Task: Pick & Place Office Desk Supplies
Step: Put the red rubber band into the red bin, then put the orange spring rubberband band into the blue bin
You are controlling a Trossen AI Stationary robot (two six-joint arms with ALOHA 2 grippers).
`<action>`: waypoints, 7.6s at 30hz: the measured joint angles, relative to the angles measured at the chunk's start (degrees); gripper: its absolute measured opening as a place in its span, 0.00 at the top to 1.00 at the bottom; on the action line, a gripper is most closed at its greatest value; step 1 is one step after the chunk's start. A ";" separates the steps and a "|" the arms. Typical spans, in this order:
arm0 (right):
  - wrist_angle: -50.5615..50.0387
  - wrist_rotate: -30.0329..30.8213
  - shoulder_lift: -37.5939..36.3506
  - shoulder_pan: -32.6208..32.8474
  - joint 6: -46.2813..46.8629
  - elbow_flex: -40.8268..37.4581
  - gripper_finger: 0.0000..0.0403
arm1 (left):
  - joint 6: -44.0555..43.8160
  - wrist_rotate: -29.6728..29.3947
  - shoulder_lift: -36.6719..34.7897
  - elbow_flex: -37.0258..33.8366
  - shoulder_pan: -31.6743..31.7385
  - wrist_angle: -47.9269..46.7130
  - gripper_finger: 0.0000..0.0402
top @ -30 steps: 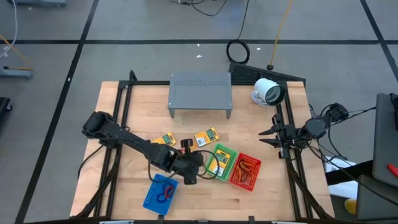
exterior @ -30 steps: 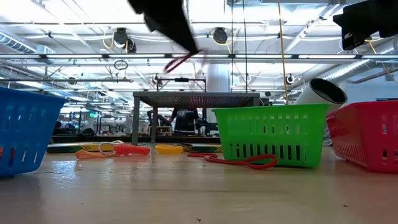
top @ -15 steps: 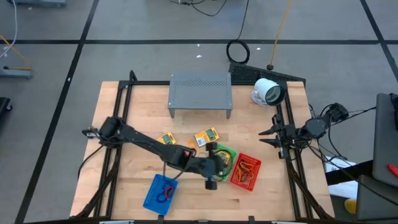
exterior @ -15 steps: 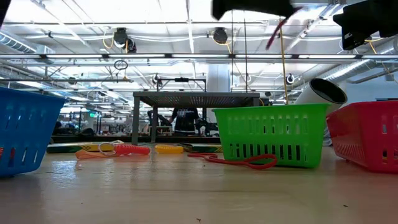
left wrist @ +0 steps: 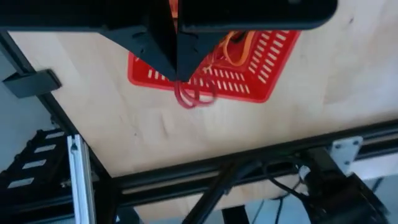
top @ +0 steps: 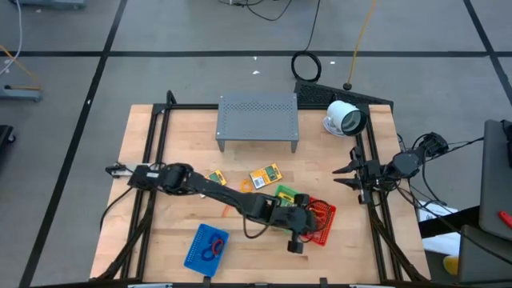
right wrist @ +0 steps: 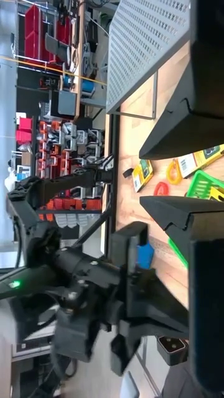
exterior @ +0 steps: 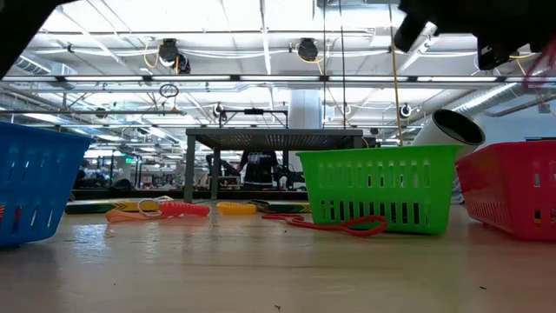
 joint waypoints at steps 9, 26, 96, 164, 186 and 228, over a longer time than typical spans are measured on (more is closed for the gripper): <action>0.00 0.00 -0.02 0.02 0.00 0.00 0.76 | -2.70 0.53 4.06 1.32 1.61 -1.94 1.00; 0.02 -0.02 0.00 0.02 0.00 -0.02 0.77 | -4.83 -2.35 5.68 1.28 1.94 -5.15 0.84; -0.02 -0.01 0.00 0.02 0.00 -0.02 0.76 | -36.33 -15.91 -26.71 -21.32 0.58 -55.50 0.46; 0.00 0.00 0.00 0.00 0.00 -0.01 0.77 | -49.89 -0.35 -33.44 -59.02 4.64 -9.71 0.98; 0.00 0.00 0.00 0.00 0.01 0.00 0.77 | -54.61 -16.11 -39.14 -39.44 -8.55 -41.27 0.98; 0.00 -0.02 -0.01 0.01 0.00 -0.02 0.76 | -73.72 4.09 -42.91 -57.67 -20.72 -29.40 0.70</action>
